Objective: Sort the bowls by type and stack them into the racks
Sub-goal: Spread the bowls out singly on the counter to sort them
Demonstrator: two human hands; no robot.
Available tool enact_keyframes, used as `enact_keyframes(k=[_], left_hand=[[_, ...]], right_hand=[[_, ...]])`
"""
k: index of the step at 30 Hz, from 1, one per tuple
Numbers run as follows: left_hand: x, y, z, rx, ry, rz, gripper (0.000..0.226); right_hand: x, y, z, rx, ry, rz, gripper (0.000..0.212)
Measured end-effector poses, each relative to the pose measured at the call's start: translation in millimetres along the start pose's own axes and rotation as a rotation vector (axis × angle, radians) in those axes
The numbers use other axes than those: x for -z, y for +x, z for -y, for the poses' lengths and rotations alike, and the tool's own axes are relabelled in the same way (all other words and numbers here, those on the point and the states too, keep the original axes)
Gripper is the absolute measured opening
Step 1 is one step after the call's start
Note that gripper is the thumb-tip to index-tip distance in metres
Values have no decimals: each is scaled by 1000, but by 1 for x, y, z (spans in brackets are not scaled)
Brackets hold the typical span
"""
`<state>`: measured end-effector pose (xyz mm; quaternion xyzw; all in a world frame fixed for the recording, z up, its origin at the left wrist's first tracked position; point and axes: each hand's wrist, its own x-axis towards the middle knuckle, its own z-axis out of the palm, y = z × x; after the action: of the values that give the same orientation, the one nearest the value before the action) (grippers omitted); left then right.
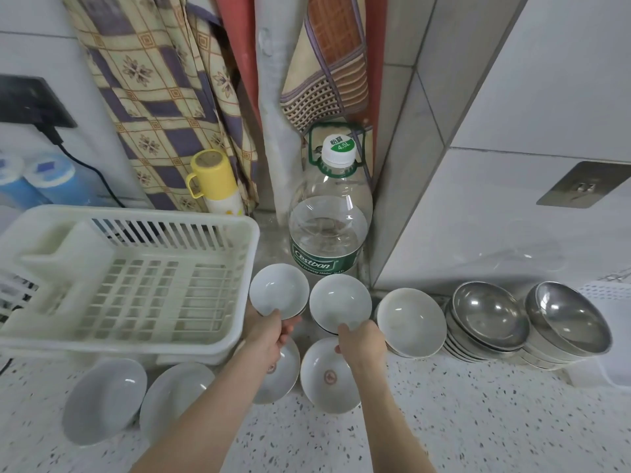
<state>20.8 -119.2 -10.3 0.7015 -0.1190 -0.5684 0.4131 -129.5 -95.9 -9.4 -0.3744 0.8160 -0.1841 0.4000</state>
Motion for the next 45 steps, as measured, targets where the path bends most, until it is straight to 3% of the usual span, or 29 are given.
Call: enact_keyframes(k=[7, 13, 24, 36, 45], left_hand=[[-1, -10, 2, -65, -73, 18, 33], [0, -18, 2, -65, -71, 54, 32], [11, -21, -1, -166, -35, 178, 59], [23, -45, 2, -230, 22, 299, 56], [37, -83, 23, -272, 7, 366, 61]], right_hand=[[-8, -3, 0, -29, 88, -72, 20], [-16, -5, 1, -42, 197, -136, 29], [-13, -17, 3, 131, 318, -226, 31], [18, -59, -22, 277, 438, -316, 57], [39, -95, -46, 220, 619, -324, 49]])
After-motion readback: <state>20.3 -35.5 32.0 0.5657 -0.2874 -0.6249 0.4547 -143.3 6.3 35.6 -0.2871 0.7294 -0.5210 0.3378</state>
